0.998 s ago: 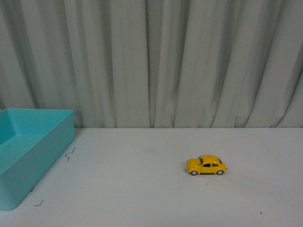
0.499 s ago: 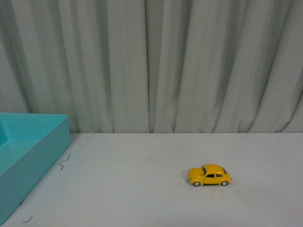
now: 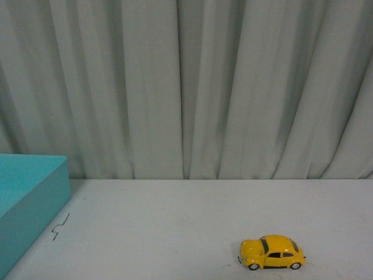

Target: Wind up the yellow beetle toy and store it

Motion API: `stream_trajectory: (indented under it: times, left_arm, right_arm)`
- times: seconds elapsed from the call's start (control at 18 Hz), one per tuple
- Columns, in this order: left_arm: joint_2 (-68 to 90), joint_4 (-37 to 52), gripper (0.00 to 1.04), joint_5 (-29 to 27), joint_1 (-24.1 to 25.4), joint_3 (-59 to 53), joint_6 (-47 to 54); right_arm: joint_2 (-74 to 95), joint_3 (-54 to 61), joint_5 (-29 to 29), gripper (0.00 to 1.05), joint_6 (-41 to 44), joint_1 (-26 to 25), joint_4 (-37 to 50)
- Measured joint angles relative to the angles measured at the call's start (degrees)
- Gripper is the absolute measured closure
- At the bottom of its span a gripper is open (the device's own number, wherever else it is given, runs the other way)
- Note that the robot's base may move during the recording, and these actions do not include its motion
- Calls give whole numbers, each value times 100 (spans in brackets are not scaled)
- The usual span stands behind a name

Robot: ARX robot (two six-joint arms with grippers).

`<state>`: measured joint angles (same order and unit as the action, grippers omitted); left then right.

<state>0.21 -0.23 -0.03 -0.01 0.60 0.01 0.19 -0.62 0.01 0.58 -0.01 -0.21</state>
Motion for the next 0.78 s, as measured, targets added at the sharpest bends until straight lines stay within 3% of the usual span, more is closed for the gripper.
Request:
stream_trajectory:
  times: [0.33, 0.39, 0.44, 0.55, 0.61, 0.72, 0.78]
  left_arm:
    - [0, 2, 7, 0, 0, 0, 0]
    - [0, 2, 7, -2, 0, 0, 0]
    - [0, 4, 7, 2, 0, 0, 0]
    - [0, 2, 7, 0, 0, 0, 0]
    - [0, 2, 7, 4, 0, 0, 2]
    - [0, 0, 7, -4, 0, 0, 0]
    - [0, 2, 7, -2, 0, 0, 0]
  right_arm:
    - [15, -9, 7, 7, -55, 4, -85]
    - [317, -195, -11, 7, -407, 50, -634]
    - [1054, -232, -385, 7, -813, -181, -57]
    - [3237, -564, -1434, 7, -890, -1604, 2225]
    - [4301, -857, -1853, 7, -802, -2048, 3158]
    - [6441, -1696, -2406, 7, -625, -2553, 4684]
    - [7138, -2116, -2481, 7, -549, -2549, 4916]
